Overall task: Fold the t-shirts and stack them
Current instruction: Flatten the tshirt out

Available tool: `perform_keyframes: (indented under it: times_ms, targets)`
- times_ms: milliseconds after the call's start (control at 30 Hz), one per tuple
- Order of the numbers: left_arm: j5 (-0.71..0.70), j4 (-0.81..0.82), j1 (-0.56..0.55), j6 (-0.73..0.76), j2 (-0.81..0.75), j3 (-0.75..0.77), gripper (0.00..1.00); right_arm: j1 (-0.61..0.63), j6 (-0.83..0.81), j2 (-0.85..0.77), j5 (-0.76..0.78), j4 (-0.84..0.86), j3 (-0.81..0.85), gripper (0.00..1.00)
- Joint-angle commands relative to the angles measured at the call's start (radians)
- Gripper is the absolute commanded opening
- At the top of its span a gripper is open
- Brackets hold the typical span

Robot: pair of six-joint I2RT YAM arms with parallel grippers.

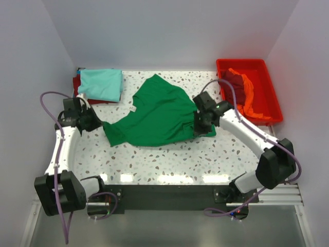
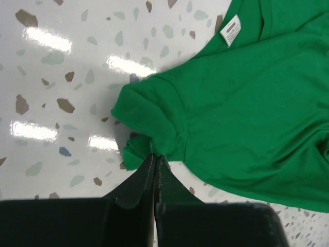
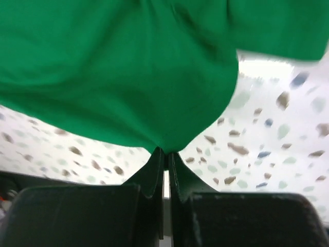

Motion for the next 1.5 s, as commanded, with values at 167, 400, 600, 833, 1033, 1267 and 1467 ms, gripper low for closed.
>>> perform_keyframes:
  times_ms: [167,400,600,833,1033,1267,1467]
  targets:
    - [0.034,0.178,-0.117,-0.198,0.199,0.411,0.0,-0.15,-0.178,0.101,0.089,-0.221,0.604,0.0]
    - [0.01,0.282,-0.157,-0.397,0.293,0.849,0.0,-0.164,-0.192,0.175,0.107,-0.231,0.985,0.0]
    - [-0.009,0.337,-0.157,-0.422,0.224,0.996,0.0,-0.164,-0.229,0.092,0.172,-0.112,1.122,0.0]
    - [-0.058,0.41,-0.157,-0.349,0.075,1.075,0.0,-0.164,-0.276,-0.147,0.184,0.136,1.03,0.0]
    - [-0.098,0.454,-0.159,-0.303,0.021,1.223,0.0,-0.164,-0.304,-0.307,0.15,0.242,0.979,0.0]
    - [-0.087,0.537,-0.157,-0.331,0.018,1.232,0.0,-0.162,-0.297,-0.344,0.14,0.229,1.031,0.0]
    - [0.038,0.607,-0.159,-0.436,0.098,1.035,0.0,-0.162,-0.224,-0.302,0.077,0.292,0.835,0.0]
